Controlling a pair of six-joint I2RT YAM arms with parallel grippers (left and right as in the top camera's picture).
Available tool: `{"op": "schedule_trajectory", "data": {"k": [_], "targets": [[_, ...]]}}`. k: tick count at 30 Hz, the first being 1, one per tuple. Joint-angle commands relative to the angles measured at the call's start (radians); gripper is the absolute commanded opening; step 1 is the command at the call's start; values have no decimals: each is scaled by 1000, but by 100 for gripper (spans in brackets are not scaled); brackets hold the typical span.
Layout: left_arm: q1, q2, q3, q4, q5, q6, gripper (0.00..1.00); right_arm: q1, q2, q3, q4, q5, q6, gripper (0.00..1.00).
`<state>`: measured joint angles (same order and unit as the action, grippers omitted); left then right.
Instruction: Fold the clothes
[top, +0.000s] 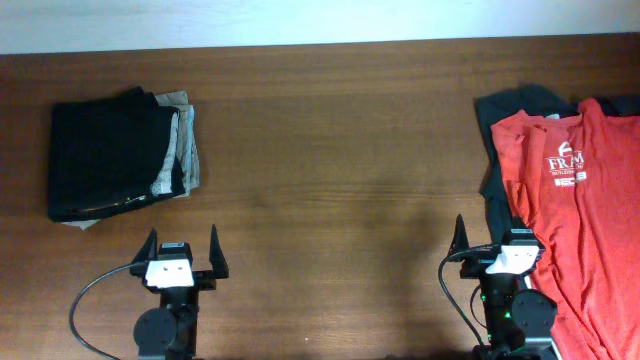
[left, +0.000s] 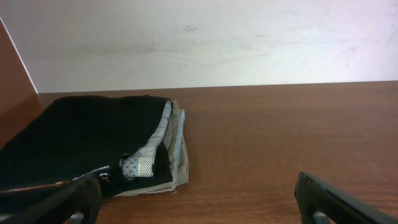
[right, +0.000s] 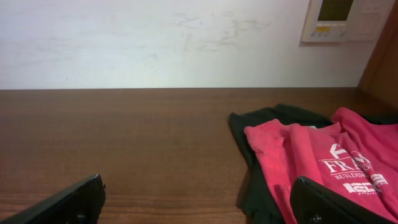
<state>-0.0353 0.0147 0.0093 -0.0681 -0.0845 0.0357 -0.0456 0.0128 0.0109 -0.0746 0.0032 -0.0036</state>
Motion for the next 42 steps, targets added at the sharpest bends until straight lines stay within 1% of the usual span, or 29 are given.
{"op": "schedule_trajectory", "data": {"k": [1, 27, 30, 31, 32, 33, 35, 37, 40, 42], "targets": [[-3, -8, 0, -8, 11, 14, 99, 5, -6, -5, -6, 9, 2, 99], [-3, -8, 0, -7, 18, 14, 99, 5, -6, -5, -6, 9, 2, 99], [-3, -8, 0, 8, 62, 14, 99, 5, -6, -5, 2, -33, 20, 99], [-3, -8, 0, 44, 76, 14, 99, 5, -6, -5, 3, -39, 20, 99], [-3, -8, 0, 124, 89, 14, 99, 5, -6, -5, 8, -109, 21, 99], [-3, -8, 4, 174, 90, 14, 99, 5, -6, 2, 23, -176, 21, 99], [-3, -5, 40, 189, 89, 14, 99, 5, -6, 53, 32, -259, 21, 99], [-3, 47, 106, 169, 88, 15, 99, 5, 0, 126, 32, -254, 20, 98], [-3, 198, 229, 168, 89, 15, 99, 5, 56, 217, 6, -254, 21, 99], [-3, 349, 348, 136, 90, 15, 99, 5, 170, 311, -58, -254, 57, 99]]}}
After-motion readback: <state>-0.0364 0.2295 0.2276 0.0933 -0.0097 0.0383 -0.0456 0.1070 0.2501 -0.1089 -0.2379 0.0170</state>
